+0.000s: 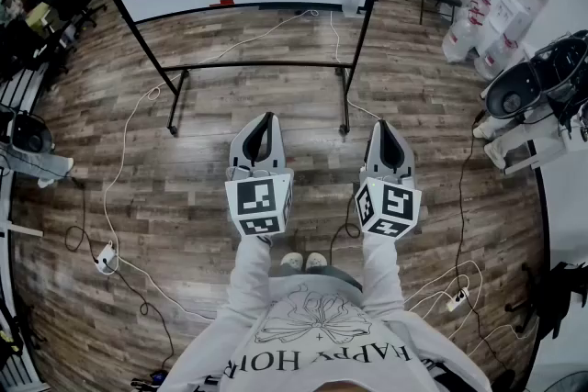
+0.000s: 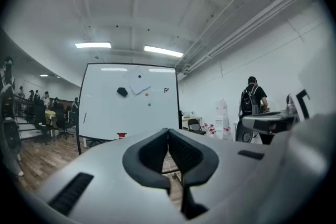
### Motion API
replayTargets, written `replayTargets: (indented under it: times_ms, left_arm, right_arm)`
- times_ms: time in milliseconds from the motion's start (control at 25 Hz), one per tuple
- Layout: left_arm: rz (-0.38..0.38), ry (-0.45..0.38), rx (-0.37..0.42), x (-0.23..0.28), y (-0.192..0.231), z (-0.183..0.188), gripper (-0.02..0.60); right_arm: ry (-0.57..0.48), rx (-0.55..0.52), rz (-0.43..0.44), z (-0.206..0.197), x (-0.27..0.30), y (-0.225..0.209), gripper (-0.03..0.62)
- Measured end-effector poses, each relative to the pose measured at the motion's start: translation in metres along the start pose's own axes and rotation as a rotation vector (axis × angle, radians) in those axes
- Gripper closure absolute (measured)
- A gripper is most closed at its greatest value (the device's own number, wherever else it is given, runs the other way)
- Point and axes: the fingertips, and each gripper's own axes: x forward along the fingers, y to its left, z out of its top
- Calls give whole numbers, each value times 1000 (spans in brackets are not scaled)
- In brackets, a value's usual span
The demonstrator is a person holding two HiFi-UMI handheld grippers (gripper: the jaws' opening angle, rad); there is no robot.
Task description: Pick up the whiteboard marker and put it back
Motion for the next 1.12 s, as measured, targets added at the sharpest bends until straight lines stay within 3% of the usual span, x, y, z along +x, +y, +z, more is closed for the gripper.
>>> replayTargets:
  times_ms: [440, 880, 1120]
  left_arm:
    - [1, 8, 11, 11, -6, -1, 575]
    - [50, 25, -5, 18, -37, -15, 575]
    - [68, 47, -1, 28, -43, -23, 575]
  right_arm:
    - [11, 10, 7, -4, 9, -7, 592]
    - [28, 3, 99, -19, 12, -30, 591]
    - [48, 18, 109, -29, 22, -41, 591]
